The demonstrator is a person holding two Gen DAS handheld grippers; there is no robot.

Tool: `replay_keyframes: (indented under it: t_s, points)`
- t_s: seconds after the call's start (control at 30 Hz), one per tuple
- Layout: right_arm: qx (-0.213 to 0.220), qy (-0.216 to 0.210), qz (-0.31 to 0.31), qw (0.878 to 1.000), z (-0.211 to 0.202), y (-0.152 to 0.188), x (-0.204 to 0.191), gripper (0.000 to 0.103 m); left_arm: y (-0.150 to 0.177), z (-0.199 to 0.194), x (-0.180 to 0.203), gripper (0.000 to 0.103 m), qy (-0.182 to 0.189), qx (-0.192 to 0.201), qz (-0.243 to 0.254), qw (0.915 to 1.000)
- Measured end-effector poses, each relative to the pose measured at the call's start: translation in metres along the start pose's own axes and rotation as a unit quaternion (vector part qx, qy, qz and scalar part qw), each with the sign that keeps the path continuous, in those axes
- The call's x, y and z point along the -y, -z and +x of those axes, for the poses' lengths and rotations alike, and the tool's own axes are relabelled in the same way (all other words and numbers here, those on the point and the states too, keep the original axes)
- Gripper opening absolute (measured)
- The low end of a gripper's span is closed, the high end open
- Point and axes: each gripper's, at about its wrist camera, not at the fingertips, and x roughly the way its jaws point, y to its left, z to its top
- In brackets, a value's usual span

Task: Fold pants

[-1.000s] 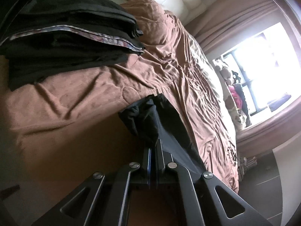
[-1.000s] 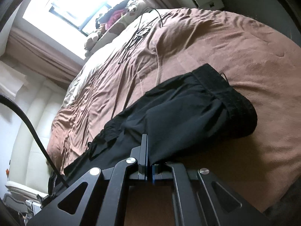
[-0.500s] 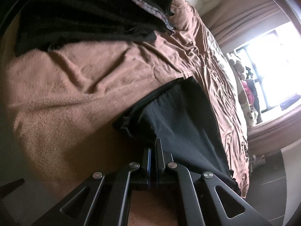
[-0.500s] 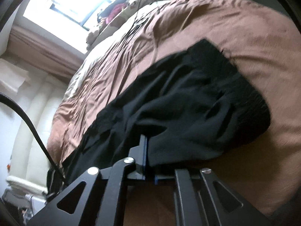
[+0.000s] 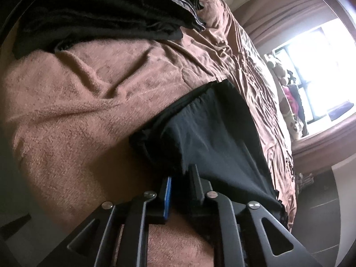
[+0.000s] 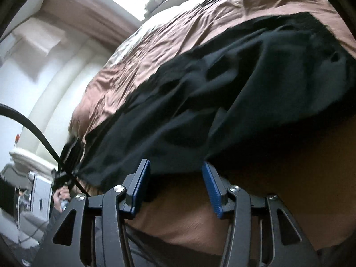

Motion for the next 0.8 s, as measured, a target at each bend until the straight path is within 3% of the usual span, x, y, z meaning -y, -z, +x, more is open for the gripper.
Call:
replay_keyframes:
  t_s: [0.07,0.33,0.5,0.57,0.63,0.8]
  points:
    - [-0.013,-0.016,-0.002,1.0,0.007,0.005,-0.002,0.047,0.002,-0.002,-0.002,0.029,0.002,0.002,0.002,1.0]
    - [-0.044,-0.026,-0.012,0.999,0.041,0.006,-0.01,0.047,0.007,-0.004,-0.003,0.03,0.019,-0.005,0.005,0.9998]
    - [-0.041,-0.028,-0.026,0.998,0.052,0.002,-0.014,0.046,0.008,-0.005,-0.005,0.031,0.023,-0.01,0.009,0.9996]
    - [-0.042,-0.023,-0.027,0.999,0.049,0.008,-0.01,0.029,0.008,-0.005,-0.007,0.031,0.027,-0.01,0.005,0.9996]
    - [-0.05,-0.015,-0.018,0.998,0.051,0.007,-0.006,0.001,0.008,-0.005,-0.008,0.031,0.03,-0.01,0.001,0.9995]
    - [-0.06,-0.026,-0.01,0.998,0.033,0.017,-0.015,0.001,0.007,-0.007,-0.01,0.032,0.037,-0.012,0.002,0.9992]
